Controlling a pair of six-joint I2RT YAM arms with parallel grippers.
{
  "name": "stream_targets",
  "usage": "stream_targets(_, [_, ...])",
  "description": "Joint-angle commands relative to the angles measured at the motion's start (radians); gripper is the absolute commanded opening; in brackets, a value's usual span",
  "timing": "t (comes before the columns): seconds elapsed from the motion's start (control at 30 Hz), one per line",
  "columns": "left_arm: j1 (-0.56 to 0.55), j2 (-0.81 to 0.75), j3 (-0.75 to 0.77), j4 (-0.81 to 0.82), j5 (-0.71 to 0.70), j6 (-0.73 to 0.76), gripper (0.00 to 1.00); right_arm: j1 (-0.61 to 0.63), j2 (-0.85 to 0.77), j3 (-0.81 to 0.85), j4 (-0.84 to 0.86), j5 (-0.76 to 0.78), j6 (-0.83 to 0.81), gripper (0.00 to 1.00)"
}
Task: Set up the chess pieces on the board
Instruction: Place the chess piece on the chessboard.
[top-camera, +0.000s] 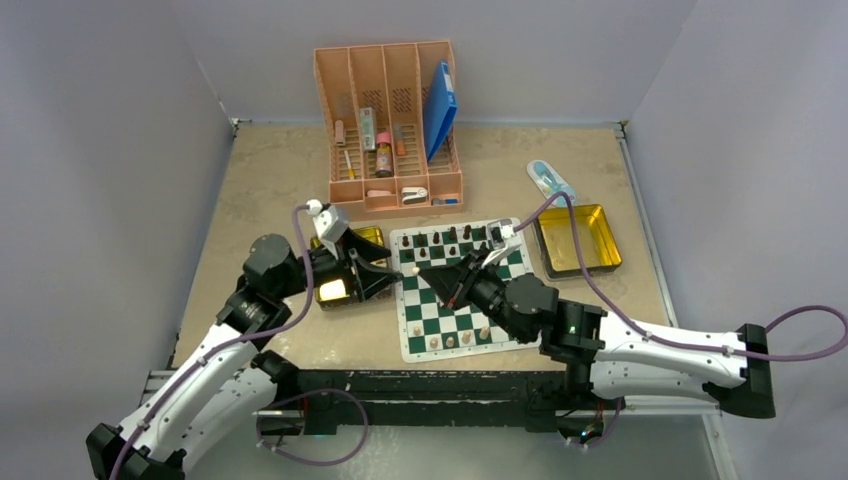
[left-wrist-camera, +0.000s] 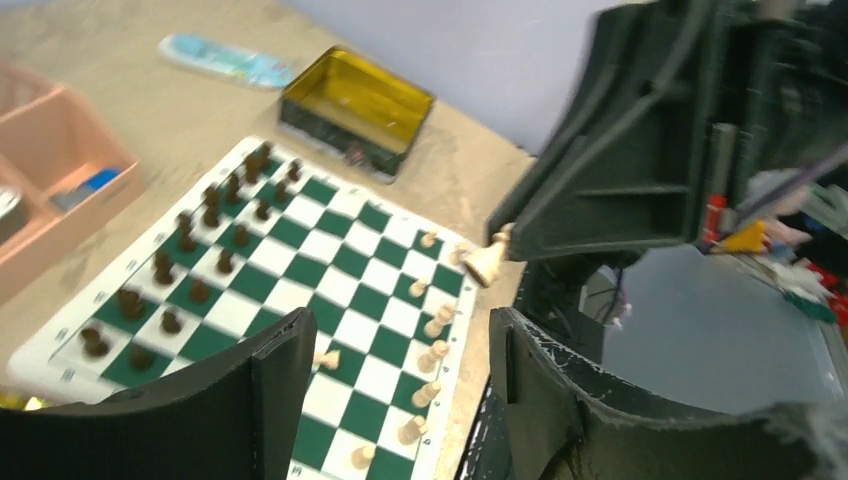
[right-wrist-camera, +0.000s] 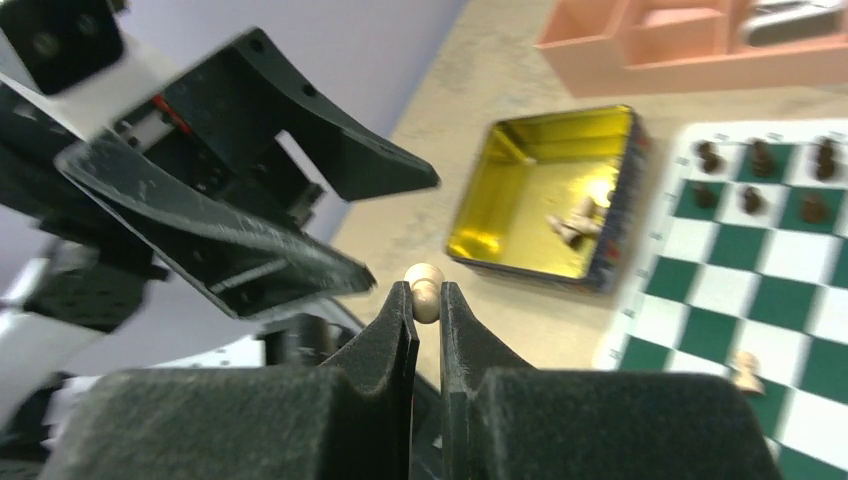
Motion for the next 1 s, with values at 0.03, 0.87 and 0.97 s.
stream_targets(0.03, [0.002, 0.093, 0.114, -0.247, -0.277, -0.004, 0.65, -0.002, -0.004, 0.120, -0.409, 0.198, 0.053, 0.04])
stream_targets(0.87, [0.002, -0.010, 0.145, -0.495, -0.490, 0.095, 0.78, -0.208, 0.178, 0.088, -0.786, 0.165, 0.189, 0.05])
stream_targets(0.97, [0.002, -0.002, 0.148, -0.517, -0.490, 0.105, 0.78, -0.271, 0.188, 0.089, -0.797, 0.114, 0.205, 0.07])
